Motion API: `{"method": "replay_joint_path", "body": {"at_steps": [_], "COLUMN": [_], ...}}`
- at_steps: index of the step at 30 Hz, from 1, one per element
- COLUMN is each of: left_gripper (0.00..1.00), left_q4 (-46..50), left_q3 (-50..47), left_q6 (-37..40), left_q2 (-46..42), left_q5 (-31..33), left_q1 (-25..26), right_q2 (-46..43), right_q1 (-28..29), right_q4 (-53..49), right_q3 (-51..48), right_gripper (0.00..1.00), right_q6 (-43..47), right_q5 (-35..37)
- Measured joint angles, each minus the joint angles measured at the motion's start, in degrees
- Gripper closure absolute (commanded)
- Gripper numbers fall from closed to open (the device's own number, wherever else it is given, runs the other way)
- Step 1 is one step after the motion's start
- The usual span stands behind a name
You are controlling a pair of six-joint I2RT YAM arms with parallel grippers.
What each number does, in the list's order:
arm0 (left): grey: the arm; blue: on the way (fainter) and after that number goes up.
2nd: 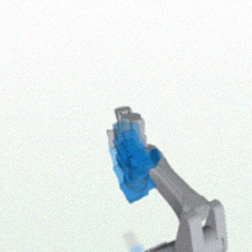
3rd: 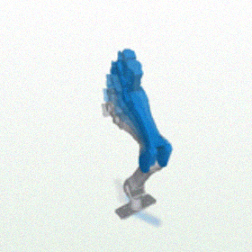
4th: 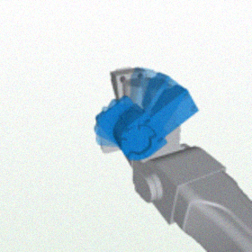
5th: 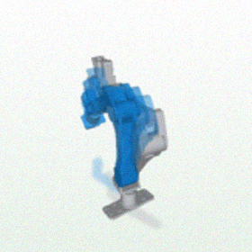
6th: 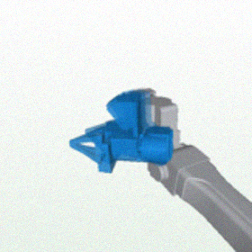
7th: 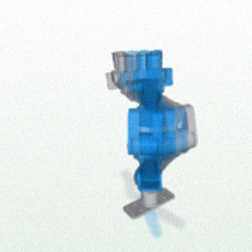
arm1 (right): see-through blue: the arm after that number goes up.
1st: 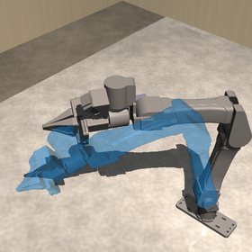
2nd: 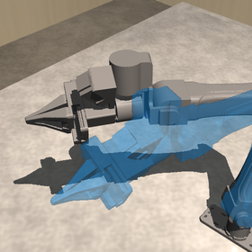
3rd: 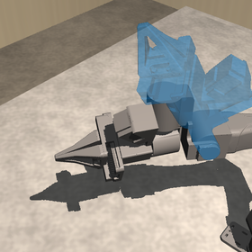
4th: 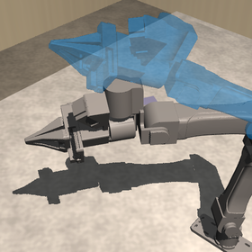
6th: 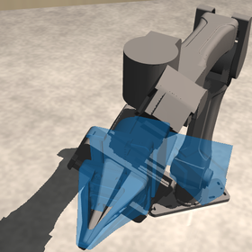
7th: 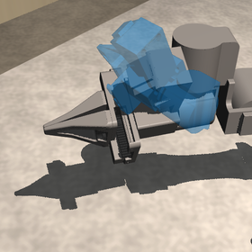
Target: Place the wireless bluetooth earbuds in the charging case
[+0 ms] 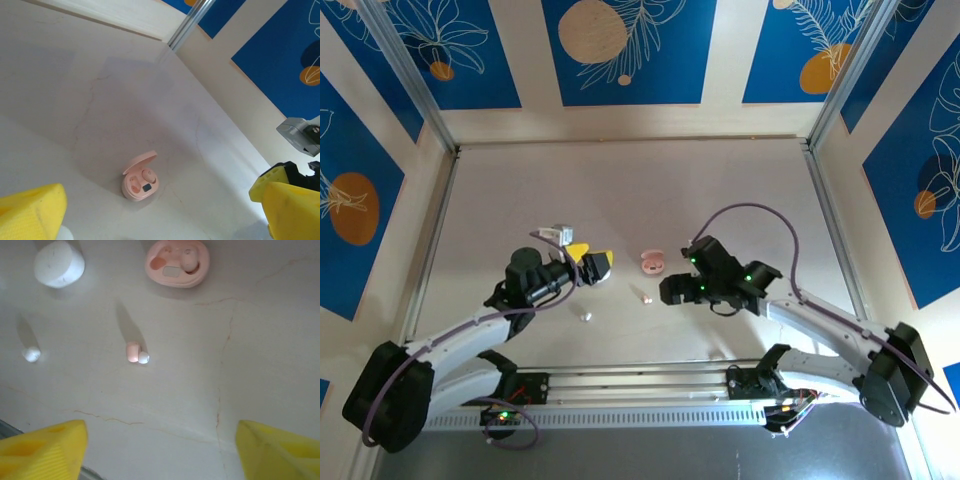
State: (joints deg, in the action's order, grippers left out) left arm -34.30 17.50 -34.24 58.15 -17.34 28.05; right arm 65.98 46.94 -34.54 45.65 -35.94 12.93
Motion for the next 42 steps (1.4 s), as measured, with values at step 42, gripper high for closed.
{"method": "replay_joint_path", "body": {"at_steps": [42], "left_gripper": [0.00], "left_q4": [-4.70], "left_q3": [-9.64], "left_q6": [-18.43], "left_q2": [-6.05], "left_q5": [-3.45], "left_q1": [-22.97], "right_q2": [53.81], "right_q1": [18.64], "right_q4": [-33.53], "right_q3": [47.67], "right_gripper": [0.72], "right_q6": [-7.28], "right_q5": [23.17]}}
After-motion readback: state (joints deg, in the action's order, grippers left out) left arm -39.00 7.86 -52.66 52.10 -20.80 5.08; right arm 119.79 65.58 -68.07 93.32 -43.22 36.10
